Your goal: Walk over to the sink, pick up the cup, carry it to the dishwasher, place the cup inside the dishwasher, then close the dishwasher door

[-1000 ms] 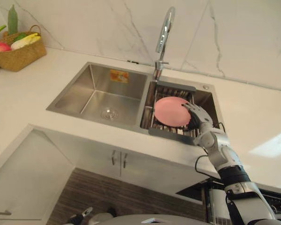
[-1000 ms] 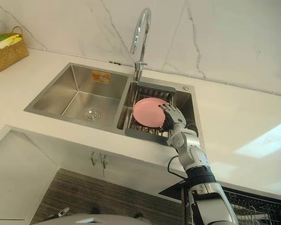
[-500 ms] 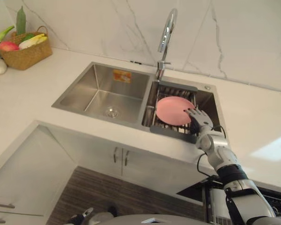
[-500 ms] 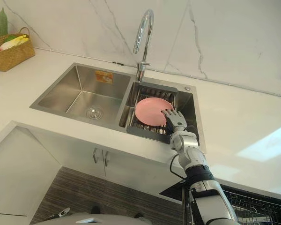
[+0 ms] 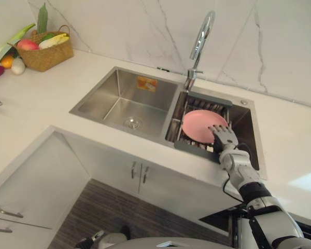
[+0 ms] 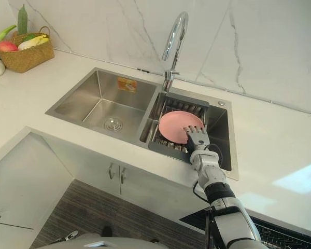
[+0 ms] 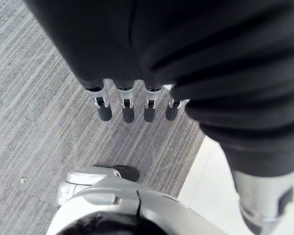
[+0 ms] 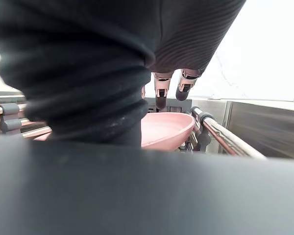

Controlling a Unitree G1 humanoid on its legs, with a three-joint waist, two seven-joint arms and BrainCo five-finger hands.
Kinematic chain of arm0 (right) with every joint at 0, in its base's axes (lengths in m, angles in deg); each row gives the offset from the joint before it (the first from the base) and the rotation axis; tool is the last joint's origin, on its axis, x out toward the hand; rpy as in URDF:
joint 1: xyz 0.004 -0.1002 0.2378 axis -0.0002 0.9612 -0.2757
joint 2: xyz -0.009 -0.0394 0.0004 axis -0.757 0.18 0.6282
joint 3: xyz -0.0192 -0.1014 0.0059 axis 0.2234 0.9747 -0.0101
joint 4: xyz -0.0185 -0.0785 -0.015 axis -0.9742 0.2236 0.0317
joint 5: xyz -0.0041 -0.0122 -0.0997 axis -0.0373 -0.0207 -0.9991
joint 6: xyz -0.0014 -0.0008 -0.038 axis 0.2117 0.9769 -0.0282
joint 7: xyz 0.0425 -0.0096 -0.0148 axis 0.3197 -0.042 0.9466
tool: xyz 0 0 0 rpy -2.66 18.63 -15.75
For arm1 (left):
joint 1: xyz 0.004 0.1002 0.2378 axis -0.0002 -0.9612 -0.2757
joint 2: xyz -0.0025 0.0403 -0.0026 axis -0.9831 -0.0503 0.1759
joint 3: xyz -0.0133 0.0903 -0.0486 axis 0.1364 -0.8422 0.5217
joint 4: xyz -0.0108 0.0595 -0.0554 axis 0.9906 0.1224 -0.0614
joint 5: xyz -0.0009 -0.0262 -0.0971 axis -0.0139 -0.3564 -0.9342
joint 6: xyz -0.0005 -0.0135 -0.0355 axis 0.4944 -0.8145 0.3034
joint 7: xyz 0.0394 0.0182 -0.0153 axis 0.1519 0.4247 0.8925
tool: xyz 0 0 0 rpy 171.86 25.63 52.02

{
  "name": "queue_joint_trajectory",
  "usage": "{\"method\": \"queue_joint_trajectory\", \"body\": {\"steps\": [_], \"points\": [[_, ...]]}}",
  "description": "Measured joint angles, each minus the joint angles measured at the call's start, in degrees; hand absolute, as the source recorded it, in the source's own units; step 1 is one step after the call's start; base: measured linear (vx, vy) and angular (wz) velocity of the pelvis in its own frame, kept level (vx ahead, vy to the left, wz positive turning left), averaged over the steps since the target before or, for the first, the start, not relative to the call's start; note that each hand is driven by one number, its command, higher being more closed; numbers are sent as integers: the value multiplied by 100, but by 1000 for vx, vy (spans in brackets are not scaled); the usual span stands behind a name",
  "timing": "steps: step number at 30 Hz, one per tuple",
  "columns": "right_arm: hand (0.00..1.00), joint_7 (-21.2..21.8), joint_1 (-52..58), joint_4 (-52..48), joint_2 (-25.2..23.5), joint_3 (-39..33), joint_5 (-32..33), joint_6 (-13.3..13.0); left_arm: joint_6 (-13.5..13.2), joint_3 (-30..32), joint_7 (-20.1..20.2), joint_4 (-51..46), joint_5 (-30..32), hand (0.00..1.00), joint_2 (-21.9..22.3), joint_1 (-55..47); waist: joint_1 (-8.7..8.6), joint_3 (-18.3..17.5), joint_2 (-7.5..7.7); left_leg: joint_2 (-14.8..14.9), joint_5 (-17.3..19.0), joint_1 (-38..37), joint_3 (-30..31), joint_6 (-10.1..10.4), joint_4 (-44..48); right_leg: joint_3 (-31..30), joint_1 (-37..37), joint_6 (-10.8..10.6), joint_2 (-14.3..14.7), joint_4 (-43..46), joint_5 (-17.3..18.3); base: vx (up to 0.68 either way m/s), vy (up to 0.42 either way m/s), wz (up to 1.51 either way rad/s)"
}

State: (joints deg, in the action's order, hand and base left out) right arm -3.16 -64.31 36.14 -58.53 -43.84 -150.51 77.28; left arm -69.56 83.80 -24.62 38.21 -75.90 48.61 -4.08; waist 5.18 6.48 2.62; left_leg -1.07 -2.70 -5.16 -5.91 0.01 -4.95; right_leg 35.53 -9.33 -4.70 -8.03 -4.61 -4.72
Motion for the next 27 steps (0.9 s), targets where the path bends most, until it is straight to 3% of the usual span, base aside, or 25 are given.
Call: {"method": "queue_joint_trajectory", "body": {"steps": [11, 27], "points": [[0, -99, -10, 73, 26, 151, 57, 217, -81, 66, 51, 29, 0, 0, -104, -74, 79, 80, 159, -10, -17, 83, 121, -15, 1, 150, -1, 34, -6, 1, 47, 16, 4, 7], [0, -460, -263, 671, 112, 383, 576, 477, -148, 59, 171, 103, 30, 0, -145, -249, 256, 184, 181, -59, -29, 110, 273, -54, 0, 293, -55, 20, -40, 15, 66, 1, 8, 5]]}}
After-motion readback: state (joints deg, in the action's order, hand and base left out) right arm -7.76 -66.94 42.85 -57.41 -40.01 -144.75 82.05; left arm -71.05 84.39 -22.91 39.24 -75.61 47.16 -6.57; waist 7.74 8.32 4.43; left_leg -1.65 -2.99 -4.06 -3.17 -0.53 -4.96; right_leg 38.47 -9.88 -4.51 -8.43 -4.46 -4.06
